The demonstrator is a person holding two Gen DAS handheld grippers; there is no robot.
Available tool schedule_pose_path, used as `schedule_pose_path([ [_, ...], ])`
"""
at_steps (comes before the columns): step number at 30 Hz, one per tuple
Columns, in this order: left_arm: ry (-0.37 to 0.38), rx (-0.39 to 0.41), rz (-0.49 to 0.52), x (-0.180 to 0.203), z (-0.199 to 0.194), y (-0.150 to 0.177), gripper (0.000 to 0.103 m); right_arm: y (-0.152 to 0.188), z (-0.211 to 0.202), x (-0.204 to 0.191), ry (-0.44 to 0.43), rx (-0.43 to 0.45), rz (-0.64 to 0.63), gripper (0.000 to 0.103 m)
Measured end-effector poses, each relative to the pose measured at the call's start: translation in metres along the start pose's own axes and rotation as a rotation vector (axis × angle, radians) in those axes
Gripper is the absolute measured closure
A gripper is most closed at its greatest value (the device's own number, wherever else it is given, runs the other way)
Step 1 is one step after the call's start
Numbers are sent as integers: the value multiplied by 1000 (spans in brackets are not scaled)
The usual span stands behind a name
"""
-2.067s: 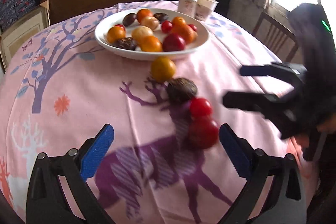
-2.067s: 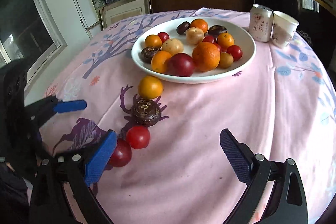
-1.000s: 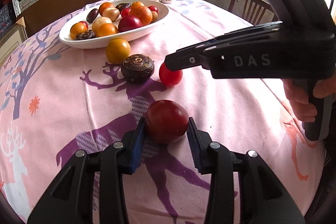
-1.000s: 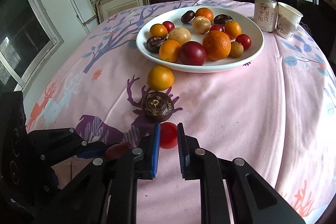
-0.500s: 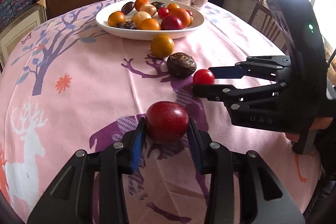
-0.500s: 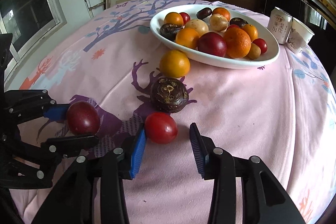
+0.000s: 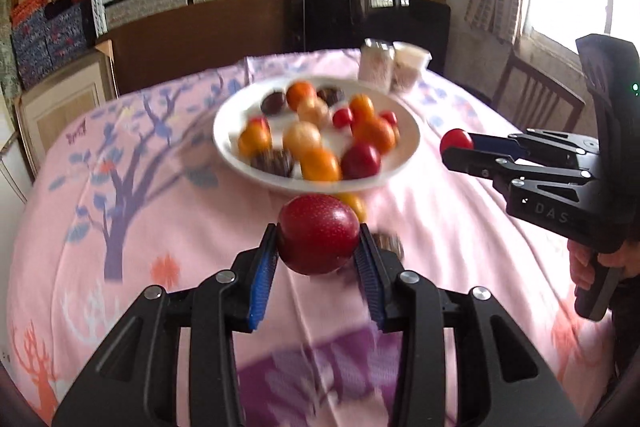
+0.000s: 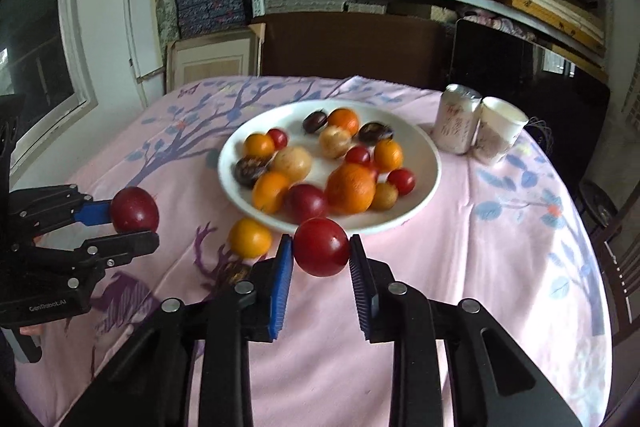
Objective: Organize fruits
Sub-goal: 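Carry the plum and tomato over the plate and open both tools, then grasp a dark brown fruit with the right tool while the left grasps a yellow-orange tomato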
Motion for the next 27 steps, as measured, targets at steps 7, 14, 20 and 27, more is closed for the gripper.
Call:
schedule_pose_path([
  [7, -60, 55, -69, -12, 64, -68, 65, -51, 44, 47, 45, 56, 44, 75],
  [14, -41, 77, -110, -27, 105, -94, 65, -62, 90, 81, 87, 1, 121, 75],
  [20, -116, 144, -138, -33, 105, -93, 5, -58, 106, 98, 68, 7, 207, 6],
  [27, -52, 69, -178, -49, 64, -50, 5, -22, 49, 79, 86, -2, 134, 4],
])
Point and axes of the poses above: each gripper's, at about its wrist camera, not at the fingertips, and z roughly the way its jaws point, x to its right, y to its underside, the point moved 2 cm from there along z, roughly the way its jaws point, and after that the axes turned 3 degrees about -y, right-handed, at the moved point
